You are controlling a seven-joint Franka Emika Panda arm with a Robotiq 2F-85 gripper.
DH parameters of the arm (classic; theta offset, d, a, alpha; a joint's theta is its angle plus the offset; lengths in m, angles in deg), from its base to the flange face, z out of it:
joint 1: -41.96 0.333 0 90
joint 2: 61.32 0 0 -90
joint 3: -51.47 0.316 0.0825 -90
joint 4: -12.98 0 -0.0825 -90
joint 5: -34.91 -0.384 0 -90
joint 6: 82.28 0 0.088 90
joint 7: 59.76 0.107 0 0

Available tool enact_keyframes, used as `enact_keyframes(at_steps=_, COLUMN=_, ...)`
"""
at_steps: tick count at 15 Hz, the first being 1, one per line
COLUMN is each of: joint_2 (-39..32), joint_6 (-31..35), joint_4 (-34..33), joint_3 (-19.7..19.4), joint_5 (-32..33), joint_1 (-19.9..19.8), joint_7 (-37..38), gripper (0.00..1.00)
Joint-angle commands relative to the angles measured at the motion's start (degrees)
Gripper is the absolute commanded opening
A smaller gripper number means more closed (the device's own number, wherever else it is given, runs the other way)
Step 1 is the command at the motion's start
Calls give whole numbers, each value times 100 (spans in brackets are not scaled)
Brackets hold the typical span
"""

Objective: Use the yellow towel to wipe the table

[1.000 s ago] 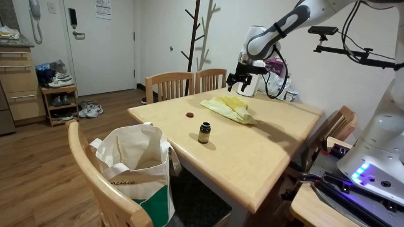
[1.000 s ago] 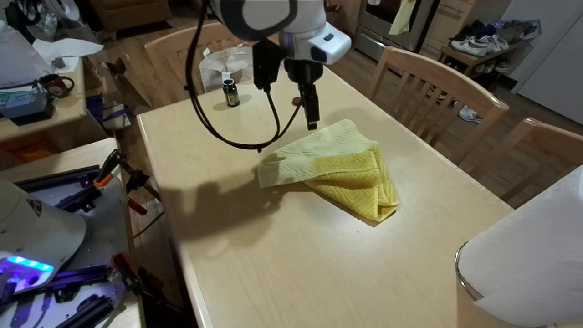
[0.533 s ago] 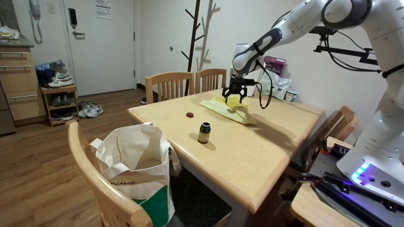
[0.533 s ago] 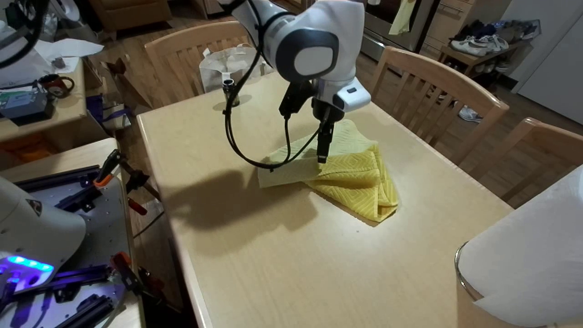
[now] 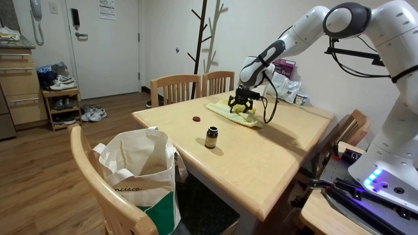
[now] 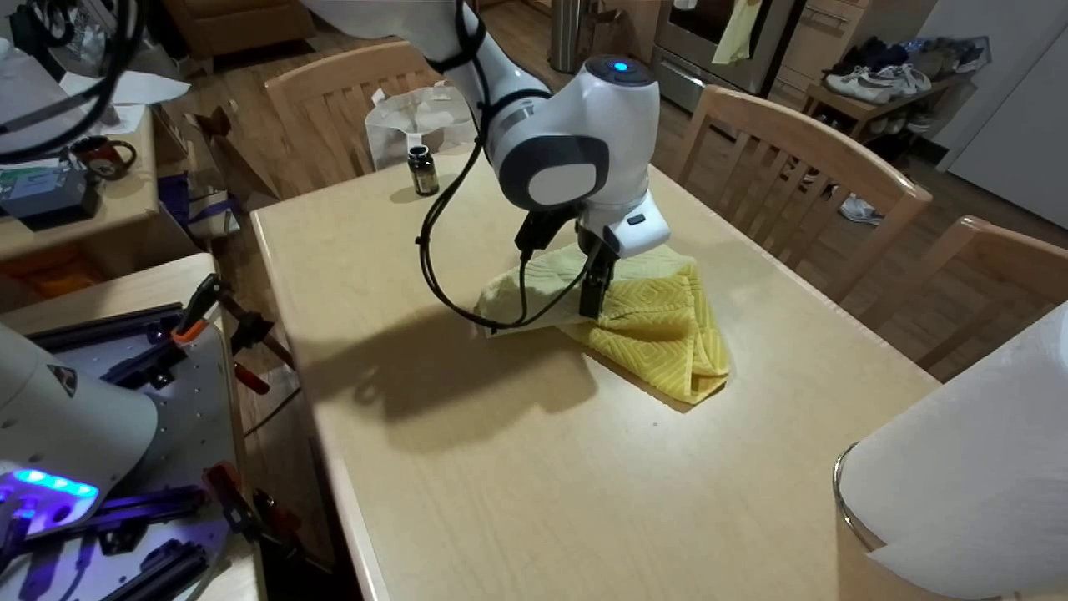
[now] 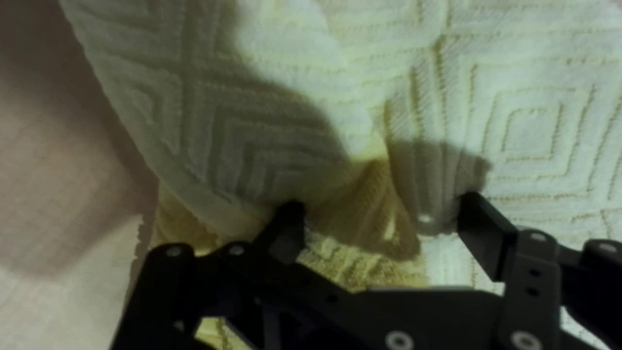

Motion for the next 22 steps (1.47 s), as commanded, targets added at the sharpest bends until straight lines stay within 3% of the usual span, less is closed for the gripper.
enact_keyframes(at_steps=1, joint_2=-4, joint_6=517, joint_4=483, joint_3=153, joint_5=-407, joint_1=-250, joint_7=-222, gripper=55)
enact_keyframes(at_steps=9, joint_2=124, joint_6=586, joint_4=1369, joint_3=-51, joint_5=-1140, joint_1=-830, joint_7=-97, gripper=2)
enact_keyframes(at_steps=14, joint_2=446, joint_6=550, joint_4=1919, joint_3=-117, joint_5=-1894, joint_1=-1505, joint_7=-116, gripper=0)
enact_keyframes(at_steps=18, joint_2=1121, joint_6=639, joint_4=2547, joint_3=308, joint_5=-3117, joint_1=-2314, joint_7=-773, gripper=1)
enact_keyframes(at_steps=22, joint_2=2002, joint_6=641, joint_4=3381, joint_3=-18, joint_5=-3395, joint_1=-2074, joint_7=-1452, gripper=0)
